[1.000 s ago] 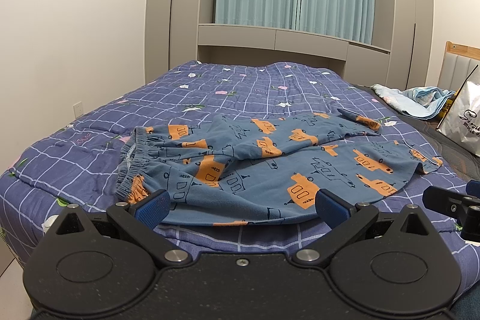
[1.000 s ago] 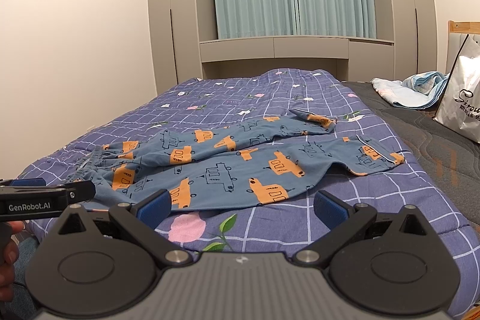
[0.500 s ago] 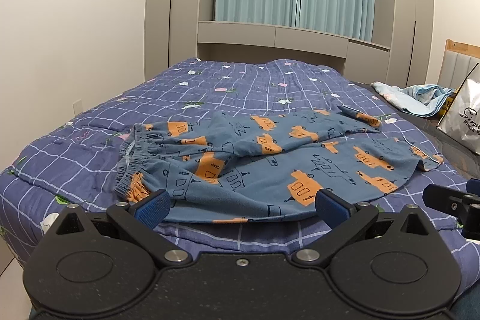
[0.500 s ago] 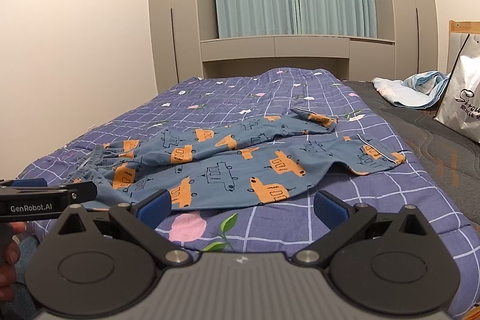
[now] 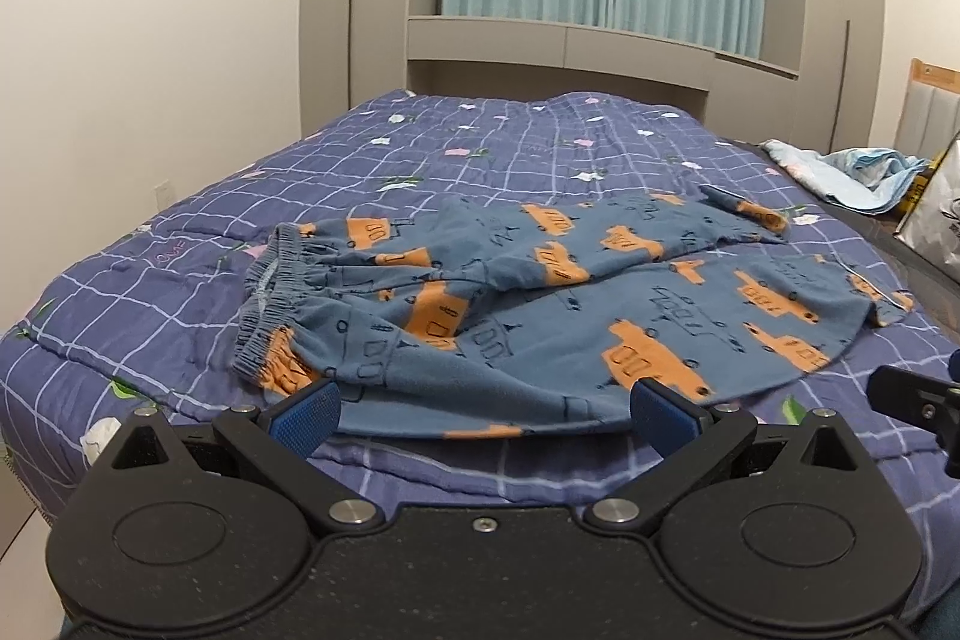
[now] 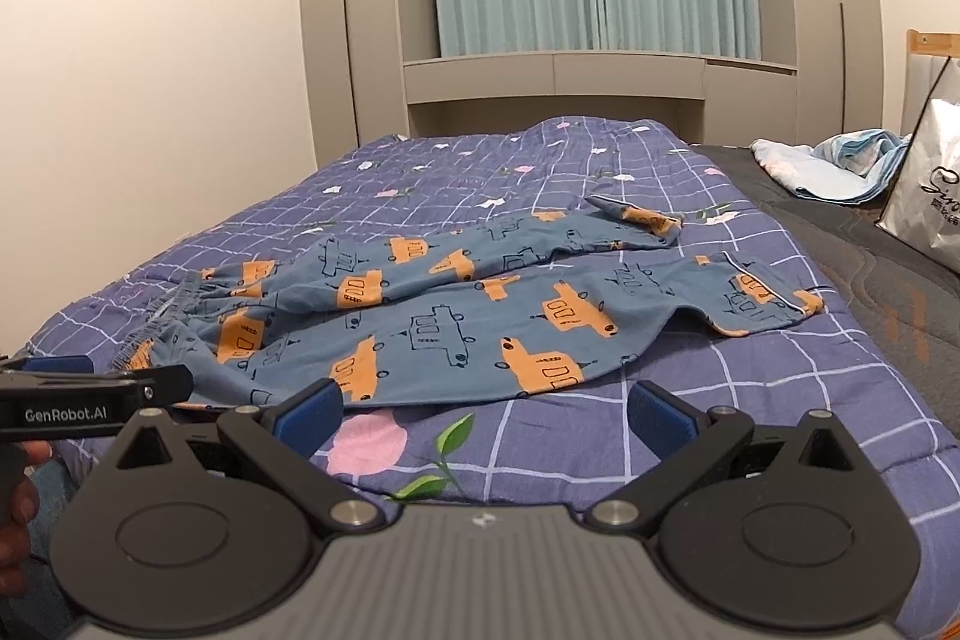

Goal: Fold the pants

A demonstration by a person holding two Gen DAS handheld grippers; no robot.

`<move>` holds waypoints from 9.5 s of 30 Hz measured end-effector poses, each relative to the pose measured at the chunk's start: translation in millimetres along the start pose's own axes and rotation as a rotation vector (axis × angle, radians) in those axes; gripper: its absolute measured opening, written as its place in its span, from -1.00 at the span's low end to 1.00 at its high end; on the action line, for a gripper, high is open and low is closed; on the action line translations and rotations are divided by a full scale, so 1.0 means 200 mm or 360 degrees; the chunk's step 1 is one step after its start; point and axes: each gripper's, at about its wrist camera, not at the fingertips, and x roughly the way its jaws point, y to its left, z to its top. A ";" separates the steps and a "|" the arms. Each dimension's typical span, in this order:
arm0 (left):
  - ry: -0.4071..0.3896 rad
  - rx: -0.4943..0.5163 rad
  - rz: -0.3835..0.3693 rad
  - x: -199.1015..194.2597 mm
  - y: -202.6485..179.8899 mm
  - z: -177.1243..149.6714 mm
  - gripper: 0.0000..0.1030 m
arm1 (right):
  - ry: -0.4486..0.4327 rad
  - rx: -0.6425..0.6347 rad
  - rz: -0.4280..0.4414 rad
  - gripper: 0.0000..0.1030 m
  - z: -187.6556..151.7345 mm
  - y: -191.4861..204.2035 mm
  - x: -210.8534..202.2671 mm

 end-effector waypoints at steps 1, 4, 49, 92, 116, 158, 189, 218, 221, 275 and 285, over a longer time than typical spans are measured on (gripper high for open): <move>0.0001 -0.0008 0.0007 0.01 0.01 0.01 0.99 | -0.0002 -0.0013 0.0001 1.00 0.01 0.00 0.01; 0.0002 -0.0034 0.0042 0.07 0.06 0.06 0.99 | 0.0009 -0.0047 0.0028 1.00 0.04 -0.01 0.07; 0.0528 0.0134 -0.0327 1.51 0.95 0.71 0.66 | 0.0706 -0.0980 0.0933 0.58 0.87 0.19 2.25; 0.0262 0.0223 -0.0164 1.29 0.90 0.78 -0.98 | 0.0446 -0.0905 0.0663 -0.95 0.88 0.38 2.08; 0.0045 0.0467 -0.0471 0.38 0.68 0.48 -0.97 | 0.0118 -0.0750 0.0566 -0.96 0.66 0.12 0.80; 0.0205 0.0460 -0.0505 0.27 0.67 0.00 -0.44 | 0.0288 -0.0751 0.0499 -0.88 0.10 0.12 0.46; 0.0256 -0.0715 -0.0167 0.44 0.85 0.15 -0.70 | 0.0076 -0.0270 0.0429 1.00 0.02 0.15 0.29; 0.0172 -0.0670 -0.0075 0.14 1.07 0.13 -0.74 | 0.0110 -0.0367 0.0304 1.00 0.06 0.12 0.37; 0.0178 -0.0679 -0.0075 0.14 1.07 0.13 -0.74 | 0.0170 -0.0372 0.0291 0.99 0.15 0.14 0.46; 0.0297 -0.0729 -0.0195 0.14 1.02 -0.15 0.29 | 0.0161 0.0006 -0.0151 -0.93 0.05 0.03 0.50; 0.0385 -0.0835 -0.0207 0.27 0.95 -0.13 -0.54 | 0.0201 0.0026 -0.0169 -0.70 0.02 0.02 0.52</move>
